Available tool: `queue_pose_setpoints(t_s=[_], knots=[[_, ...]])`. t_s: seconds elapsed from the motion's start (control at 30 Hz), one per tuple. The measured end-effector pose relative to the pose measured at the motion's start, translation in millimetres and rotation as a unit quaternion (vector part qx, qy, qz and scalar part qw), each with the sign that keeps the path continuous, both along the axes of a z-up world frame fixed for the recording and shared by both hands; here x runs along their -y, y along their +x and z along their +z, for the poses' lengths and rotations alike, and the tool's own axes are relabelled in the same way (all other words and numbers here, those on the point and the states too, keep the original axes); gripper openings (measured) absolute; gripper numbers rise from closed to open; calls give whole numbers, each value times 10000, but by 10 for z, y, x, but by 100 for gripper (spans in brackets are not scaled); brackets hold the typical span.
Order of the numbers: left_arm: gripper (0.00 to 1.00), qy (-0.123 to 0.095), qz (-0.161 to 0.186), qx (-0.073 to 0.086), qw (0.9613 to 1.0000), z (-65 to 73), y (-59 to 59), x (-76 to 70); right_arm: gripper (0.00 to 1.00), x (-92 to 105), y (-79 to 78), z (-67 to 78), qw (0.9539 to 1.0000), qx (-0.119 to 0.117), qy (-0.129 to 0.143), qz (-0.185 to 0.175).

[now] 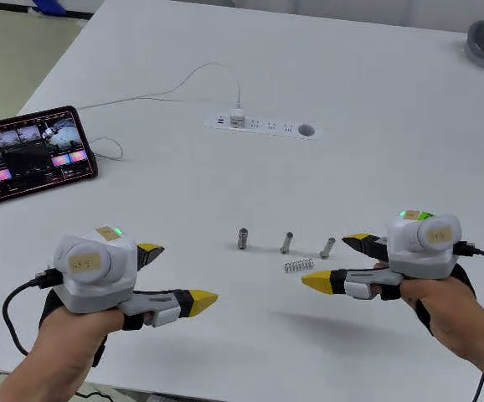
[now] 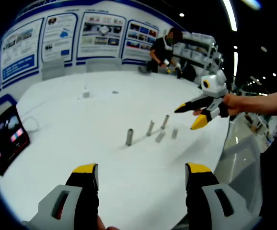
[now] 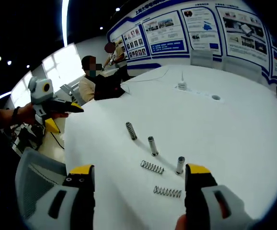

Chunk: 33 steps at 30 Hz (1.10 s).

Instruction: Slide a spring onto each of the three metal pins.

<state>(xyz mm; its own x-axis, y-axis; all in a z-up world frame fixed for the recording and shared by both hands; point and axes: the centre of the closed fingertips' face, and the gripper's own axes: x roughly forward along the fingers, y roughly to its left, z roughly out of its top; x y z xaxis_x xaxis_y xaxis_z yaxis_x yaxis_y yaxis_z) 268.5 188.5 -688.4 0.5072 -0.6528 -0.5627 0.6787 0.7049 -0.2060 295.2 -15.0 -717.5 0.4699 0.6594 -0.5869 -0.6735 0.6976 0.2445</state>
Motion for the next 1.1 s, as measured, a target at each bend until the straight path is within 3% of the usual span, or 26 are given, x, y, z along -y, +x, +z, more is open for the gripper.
queue_pose_setpoints(t_s=[0.73, 1.1], knots=[[75, -1, -53, -21, 10000, -19, -37, 44, 80, 163, -333, -89, 9991, -120, 137, -391], [75, -11, -101, -25, 9999, -23, -44, 103, 80, 207, -406, -126, 9986, -175, 165, -468]])
